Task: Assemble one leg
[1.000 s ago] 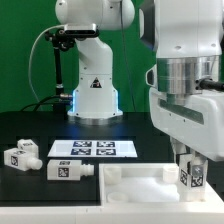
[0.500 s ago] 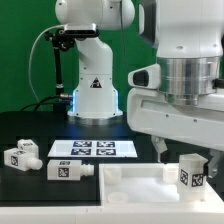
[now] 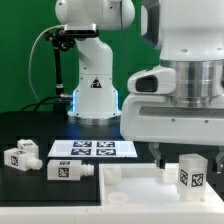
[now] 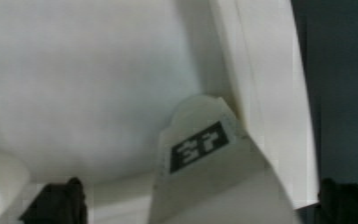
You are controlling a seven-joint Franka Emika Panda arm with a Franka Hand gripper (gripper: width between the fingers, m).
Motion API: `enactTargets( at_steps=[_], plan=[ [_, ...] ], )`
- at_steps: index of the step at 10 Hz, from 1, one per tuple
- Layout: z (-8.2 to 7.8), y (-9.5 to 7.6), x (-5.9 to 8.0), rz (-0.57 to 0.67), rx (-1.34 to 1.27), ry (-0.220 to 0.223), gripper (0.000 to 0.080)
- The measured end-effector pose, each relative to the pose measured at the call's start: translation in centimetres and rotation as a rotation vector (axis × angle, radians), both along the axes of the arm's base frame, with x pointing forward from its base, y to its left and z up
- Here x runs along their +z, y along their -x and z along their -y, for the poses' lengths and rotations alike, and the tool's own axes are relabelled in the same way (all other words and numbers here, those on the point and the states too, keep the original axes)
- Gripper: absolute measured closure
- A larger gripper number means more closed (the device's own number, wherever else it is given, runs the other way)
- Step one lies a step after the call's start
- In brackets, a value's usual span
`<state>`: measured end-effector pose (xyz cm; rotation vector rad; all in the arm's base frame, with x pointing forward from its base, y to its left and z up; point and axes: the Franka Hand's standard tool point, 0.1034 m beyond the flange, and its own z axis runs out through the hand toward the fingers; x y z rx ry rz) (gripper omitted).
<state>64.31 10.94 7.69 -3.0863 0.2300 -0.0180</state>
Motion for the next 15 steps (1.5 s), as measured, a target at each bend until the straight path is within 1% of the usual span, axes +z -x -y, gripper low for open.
enactTargets(
  at_steps=[1,2,3,4,5,9,10,11,12,13,15],
  plan=[
    [0.08,-0.18,0.03,0.037,0.068,-0.001,0.015],
    [0.16,-0.03,-0.16,0.029,0.034,0.001,0.015],
    [0.16,-0.06,-0.15,0.03,0.026,0.0,0.024],
    [0.16,-0.06,-0.16,0.029,-0.008,-0.001,0.0422],
    [0.11,-0.05,-0.16,0.025,-0.092,-0.005,0.0514],
    [0.24,-0.06,-0.2,0.009,-0.399,-0.013,0.0514],
    [0.4,-0.09,-0.14,-0.001,-0.536,-0.015,0.0514],
    [0.22,0.09,-0.1,-0.026,-0.752,-0.017,0.0514],
    [0.21,0.12,-0.24,-0.035,-0.892,-0.023,0.0514],
    [0.26,0.01,-0.25,-0.043,-1.049,-0.038,0.0514],
    [0.53,0.06,-0.32,-0.068,-1.366,-0.086,0.0512]
  ],
)
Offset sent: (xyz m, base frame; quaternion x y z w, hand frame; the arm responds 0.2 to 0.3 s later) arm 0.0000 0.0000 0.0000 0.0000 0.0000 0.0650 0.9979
